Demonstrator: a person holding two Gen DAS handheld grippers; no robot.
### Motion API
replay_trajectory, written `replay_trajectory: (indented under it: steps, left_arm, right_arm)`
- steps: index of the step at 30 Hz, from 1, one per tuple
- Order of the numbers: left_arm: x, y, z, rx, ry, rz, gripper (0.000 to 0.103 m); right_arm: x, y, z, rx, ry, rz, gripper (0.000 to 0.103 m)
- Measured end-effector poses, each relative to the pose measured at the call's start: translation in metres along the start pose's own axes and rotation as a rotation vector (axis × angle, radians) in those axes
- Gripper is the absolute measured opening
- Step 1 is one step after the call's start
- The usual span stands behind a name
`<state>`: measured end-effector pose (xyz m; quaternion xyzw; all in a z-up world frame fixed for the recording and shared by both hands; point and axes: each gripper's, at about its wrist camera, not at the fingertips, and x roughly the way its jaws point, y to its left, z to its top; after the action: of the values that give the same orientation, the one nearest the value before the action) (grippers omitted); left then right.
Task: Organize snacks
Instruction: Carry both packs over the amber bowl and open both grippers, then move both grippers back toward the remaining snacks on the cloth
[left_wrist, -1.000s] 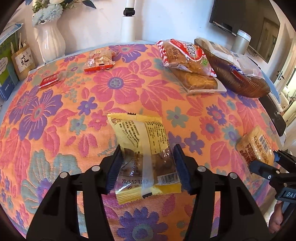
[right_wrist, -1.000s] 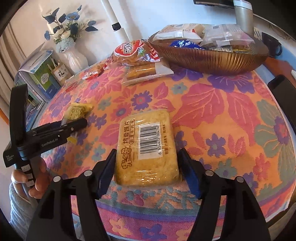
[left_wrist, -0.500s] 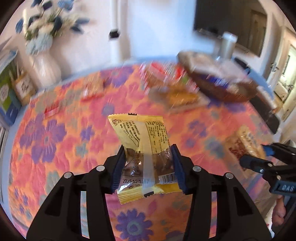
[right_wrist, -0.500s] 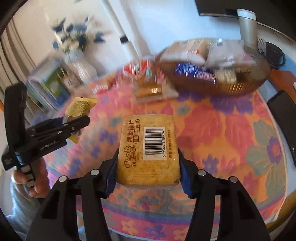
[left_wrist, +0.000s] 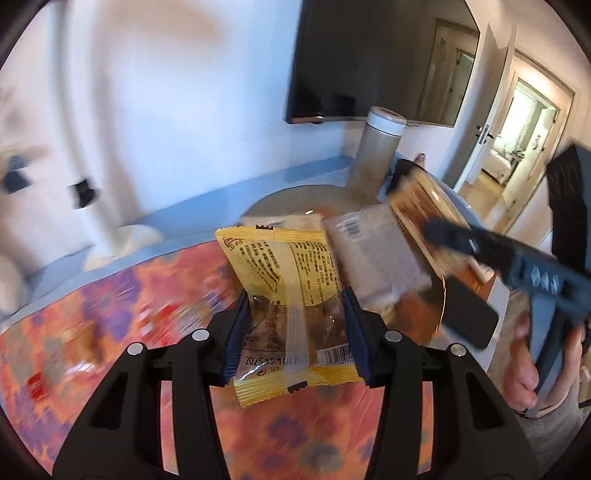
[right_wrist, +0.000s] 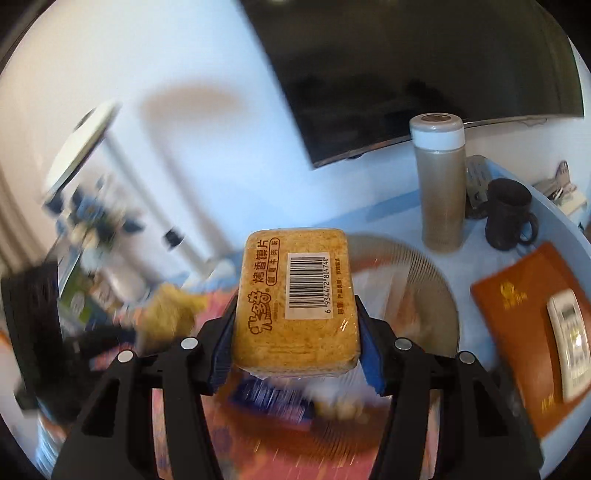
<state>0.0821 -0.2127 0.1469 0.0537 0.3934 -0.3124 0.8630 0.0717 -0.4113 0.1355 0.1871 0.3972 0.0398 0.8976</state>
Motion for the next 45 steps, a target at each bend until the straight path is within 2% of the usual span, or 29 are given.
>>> replay_trajectory:
  steps: [4,6,7,8,11,17,21,27,29,31,33,34,37,38,39,41,42,45]
  left_arm:
    - [0.037,-0.013,0.022,0.008,0.012,-0.053,0.048]
    - [0.048,-0.021,0.03,0.018,0.007,-0.054,0.051]
    - [0.051,-0.022,0.034,0.02,0.003,-0.052,0.053]
    - [0.052,-0.024,0.037,0.02,-0.003,-0.051,0.056]
    - [0.049,-0.016,0.039,-0.001,-0.005,-0.068,0.057]
    - [0.011,0.013,0.017,-0.037,-0.038,-0.048,0.057]
    - [-0.028,0.027,-0.006,-0.05,-0.079,-0.016,0.06]
    - [-0.09,0.06,-0.06,-0.139,-0.127,0.024,0.066]
    - [-0.107,0.075,-0.087,-0.201,-0.134,0.039,0.07]
    - [-0.118,0.09,-0.112,-0.258,-0.14,0.079,0.073]
    - [-0.123,0.108,-0.137,-0.32,-0.136,0.15,0.082]
    - [-0.125,0.12,-0.152,-0.366,-0.129,0.196,0.085]
    - [-0.123,0.16,-0.189,-0.49,-0.099,0.288,0.086]
    - [-0.121,0.167,-0.195,-0.506,-0.09,0.32,0.086]
    - [-0.118,0.18,-0.208,-0.526,-0.073,0.394,0.086]
    - [-0.114,0.193,-0.22,-0.542,-0.054,0.466,0.086]
    - [-0.112,0.203,-0.228,-0.57,-0.046,0.49,0.086]
    - [-0.112,0.221,-0.244,-0.639,-0.059,0.486,0.088]
  right_arm:
    - [0.037,-0.017,0.03,0.047,0.034,-0.033,0.056]
    - [0.051,-0.023,0.036,0.072,0.062,-0.005,0.06]
    - [0.056,-0.028,0.04,0.09,0.068,0.005,0.066]
    - [0.057,-0.035,0.042,0.119,0.062,0.01,0.07]
    - [0.048,-0.043,0.037,0.145,0.049,0.038,0.069]
    - [0.031,-0.036,0.013,0.145,0.073,0.043,0.07]
    - [0.015,-0.011,-0.004,0.113,0.09,0.076,0.071]
    - [-0.013,0.052,-0.048,-0.019,0.098,0.135,0.08]
    - [-0.02,0.071,-0.07,-0.069,0.087,0.136,0.09]
    - [-0.024,0.088,-0.095,-0.133,0.053,0.094,0.098]
    - [-0.017,0.108,-0.128,-0.235,0.027,0.005,0.098]
    - [-0.013,0.113,-0.137,-0.265,0.033,-0.013,0.098]
    - [0.012,0.129,-0.171,-0.362,0.064,-0.047,0.098]
    - [0.017,0.13,-0.177,-0.372,0.07,-0.058,0.098]
    - [0.023,0.132,-0.181,-0.381,0.077,-0.065,0.098]
    - [0.034,0.132,-0.187,-0.386,0.099,-0.067,0.098]
    - [0.039,0.131,-0.189,-0.386,0.105,-0.074,0.098]
    - [0.05,0.125,-0.19,-0.371,0.152,-0.093,0.098]
